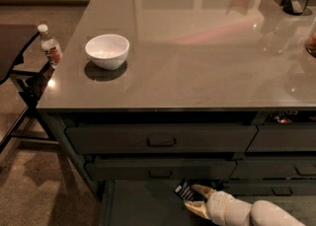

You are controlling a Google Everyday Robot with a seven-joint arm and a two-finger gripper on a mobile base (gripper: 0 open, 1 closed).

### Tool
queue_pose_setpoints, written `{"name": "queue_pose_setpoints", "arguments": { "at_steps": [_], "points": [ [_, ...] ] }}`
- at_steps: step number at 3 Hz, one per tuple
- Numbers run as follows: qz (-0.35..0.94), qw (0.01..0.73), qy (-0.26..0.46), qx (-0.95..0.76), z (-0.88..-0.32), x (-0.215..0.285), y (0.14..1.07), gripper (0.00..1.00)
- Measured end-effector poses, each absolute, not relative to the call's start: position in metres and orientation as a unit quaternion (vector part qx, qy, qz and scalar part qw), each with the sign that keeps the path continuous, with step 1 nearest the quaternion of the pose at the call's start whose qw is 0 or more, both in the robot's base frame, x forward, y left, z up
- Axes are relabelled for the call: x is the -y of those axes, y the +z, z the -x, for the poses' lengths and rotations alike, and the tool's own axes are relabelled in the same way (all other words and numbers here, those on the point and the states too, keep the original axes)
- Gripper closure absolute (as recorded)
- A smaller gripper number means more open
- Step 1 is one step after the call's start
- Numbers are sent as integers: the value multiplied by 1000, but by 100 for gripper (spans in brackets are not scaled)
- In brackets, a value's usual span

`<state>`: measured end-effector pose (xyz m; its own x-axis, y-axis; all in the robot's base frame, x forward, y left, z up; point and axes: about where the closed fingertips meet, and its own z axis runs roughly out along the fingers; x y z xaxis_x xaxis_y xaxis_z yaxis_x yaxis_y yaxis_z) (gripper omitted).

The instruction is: Place rxbar blueberry into bottom drawer

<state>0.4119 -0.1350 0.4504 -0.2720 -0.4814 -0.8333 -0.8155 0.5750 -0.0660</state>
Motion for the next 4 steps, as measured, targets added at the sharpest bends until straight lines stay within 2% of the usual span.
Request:
{"name": "queue_pose_setpoints", "arguments": {
  "at_steps": [1, 4],
  "points": [
    [401, 438, 202, -779, -425, 133, 399, 100],
    [398, 417, 204, -792, -437, 124, 363, 100]
  ]
}}
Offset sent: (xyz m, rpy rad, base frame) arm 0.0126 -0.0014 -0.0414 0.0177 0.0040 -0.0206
